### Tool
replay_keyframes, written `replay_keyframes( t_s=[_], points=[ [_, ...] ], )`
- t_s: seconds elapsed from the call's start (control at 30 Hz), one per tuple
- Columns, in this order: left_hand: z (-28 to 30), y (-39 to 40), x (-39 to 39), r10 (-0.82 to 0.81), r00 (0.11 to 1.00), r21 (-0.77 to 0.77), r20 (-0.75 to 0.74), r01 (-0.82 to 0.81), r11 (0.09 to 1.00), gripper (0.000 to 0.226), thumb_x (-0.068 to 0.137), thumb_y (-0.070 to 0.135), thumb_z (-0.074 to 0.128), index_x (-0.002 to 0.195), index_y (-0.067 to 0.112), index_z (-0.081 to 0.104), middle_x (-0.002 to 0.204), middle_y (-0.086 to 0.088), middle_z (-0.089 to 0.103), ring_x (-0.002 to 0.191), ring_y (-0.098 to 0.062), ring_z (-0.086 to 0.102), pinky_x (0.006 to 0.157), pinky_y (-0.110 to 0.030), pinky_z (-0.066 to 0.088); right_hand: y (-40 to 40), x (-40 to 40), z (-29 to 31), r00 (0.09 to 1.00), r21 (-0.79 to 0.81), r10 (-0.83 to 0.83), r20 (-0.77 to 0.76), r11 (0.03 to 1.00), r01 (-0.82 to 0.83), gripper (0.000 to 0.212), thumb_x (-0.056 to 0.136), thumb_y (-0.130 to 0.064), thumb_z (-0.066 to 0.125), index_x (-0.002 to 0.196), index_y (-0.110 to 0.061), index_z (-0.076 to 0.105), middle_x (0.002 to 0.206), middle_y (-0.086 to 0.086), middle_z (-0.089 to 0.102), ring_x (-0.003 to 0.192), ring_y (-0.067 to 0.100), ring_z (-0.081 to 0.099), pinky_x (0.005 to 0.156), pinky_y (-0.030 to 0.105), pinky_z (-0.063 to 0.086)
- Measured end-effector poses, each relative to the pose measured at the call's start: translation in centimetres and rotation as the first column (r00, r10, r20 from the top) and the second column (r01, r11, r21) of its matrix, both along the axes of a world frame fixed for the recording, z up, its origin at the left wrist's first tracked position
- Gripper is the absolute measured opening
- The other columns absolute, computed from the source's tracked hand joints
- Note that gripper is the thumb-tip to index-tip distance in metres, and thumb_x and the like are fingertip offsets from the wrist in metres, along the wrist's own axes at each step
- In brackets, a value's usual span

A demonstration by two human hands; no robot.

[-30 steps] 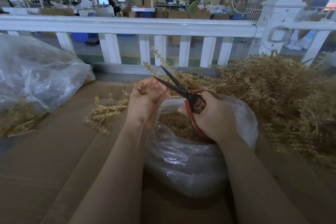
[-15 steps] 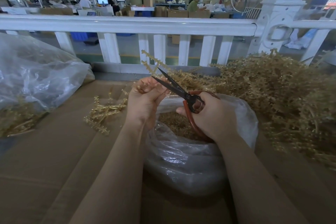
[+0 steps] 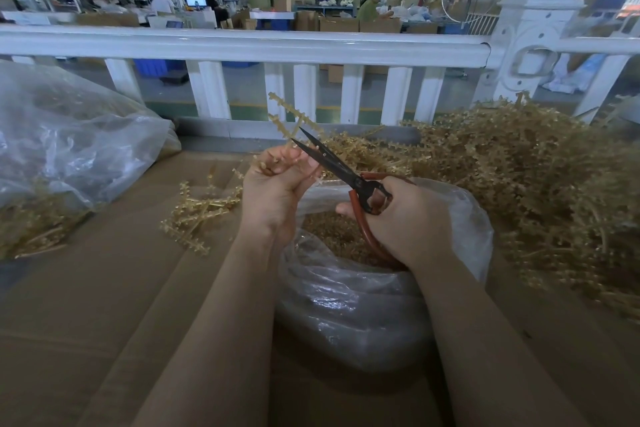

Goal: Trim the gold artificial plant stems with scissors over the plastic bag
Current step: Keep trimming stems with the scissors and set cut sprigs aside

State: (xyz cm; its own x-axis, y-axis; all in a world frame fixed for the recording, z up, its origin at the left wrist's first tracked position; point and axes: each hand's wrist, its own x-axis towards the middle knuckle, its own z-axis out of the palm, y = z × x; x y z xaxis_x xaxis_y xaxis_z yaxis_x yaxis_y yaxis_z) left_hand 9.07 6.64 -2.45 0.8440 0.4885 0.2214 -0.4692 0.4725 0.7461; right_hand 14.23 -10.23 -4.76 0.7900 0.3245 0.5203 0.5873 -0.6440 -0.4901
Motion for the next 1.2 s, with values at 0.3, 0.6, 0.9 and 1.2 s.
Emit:
replay_keyframes(
  t_s=[0.3, 0.6, 0.9, 1.2],
  points=[
    [0.03, -0.12, -0.20, 0.005, 0.999, 0.058, -0.040, -0.002, 0.998, 0.022, 0.073, -0.014, 0.066, 0.078, 0.006, 0.058, 0.085, -0.012, 0.067, 0.080, -0.020, 0.071, 0.076, -0.027, 0.060, -0.04, 0.19, 0.00, 1.000, -0.001, -0.004, 0.013, 1.000, 0.004, 0.062, 0.069, -0.088, 0.053, 0.106, -0.040, 0.065, 0.071, -0.030, 0.050, 0.067, -0.009, 0.045, 0.058, 0.008, 0.031],
    [-0.13, -0.09, -0.13, -0.022, 0.998, 0.134, -0.060, 0.030, 0.991, 0.020, 0.076, -0.011, 0.067, 0.082, 0.005, 0.058, 0.090, -0.014, 0.064, 0.082, -0.019, 0.068, 0.078, -0.026, 0.059, -0.14, 0.08, 0.03, 1.000, -0.004, -0.010, 0.004, 1.000, 0.010, 0.059, 0.070, -0.087, 0.055, 0.101, -0.038, 0.067, 0.074, -0.023, 0.060, 0.070, -0.004, 0.050, 0.058, 0.010, 0.035],
    [-0.23, -0.09, -0.15, -0.010, 0.993, 0.070, -0.116, 0.019, 0.997, 0.025, 0.084, -0.006, 0.067, 0.107, -0.002, 0.059, 0.103, -0.024, 0.062, 0.079, -0.019, 0.069, 0.075, -0.024, 0.058, 0.06, 0.04, 0.10, 1.000, 0.023, 0.002, -0.018, 1.000, -0.001, 0.053, 0.063, -0.093, 0.045, 0.088, -0.047, 0.054, 0.065, -0.027, 0.052, 0.063, -0.013, 0.046, 0.055, 0.008, 0.030],
    [-0.27, -0.05, -0.13, 0.035, 0.996, 0.140, -0.087, -0.023, 0.990, 0.029, 0.083, -0.012, 0.065, 0.071, 0.014, 0.067, 0.073, -0.005, 0.069, 0.071, -0.018, 0.067, 0.071, -0.025, 0.058, -0.31, 0.16, 0.16, 1.000, -0.046, -0.021, 0.012, 0.999, 0.021, 0.065, 0.070, -0.088, 0.051, 0.109, -0.037, 0.066, 0.077, -0.023, 0.056, 0.076, 0.001, 0.050, 0.059, 0.013, 0.033]
  ],
)
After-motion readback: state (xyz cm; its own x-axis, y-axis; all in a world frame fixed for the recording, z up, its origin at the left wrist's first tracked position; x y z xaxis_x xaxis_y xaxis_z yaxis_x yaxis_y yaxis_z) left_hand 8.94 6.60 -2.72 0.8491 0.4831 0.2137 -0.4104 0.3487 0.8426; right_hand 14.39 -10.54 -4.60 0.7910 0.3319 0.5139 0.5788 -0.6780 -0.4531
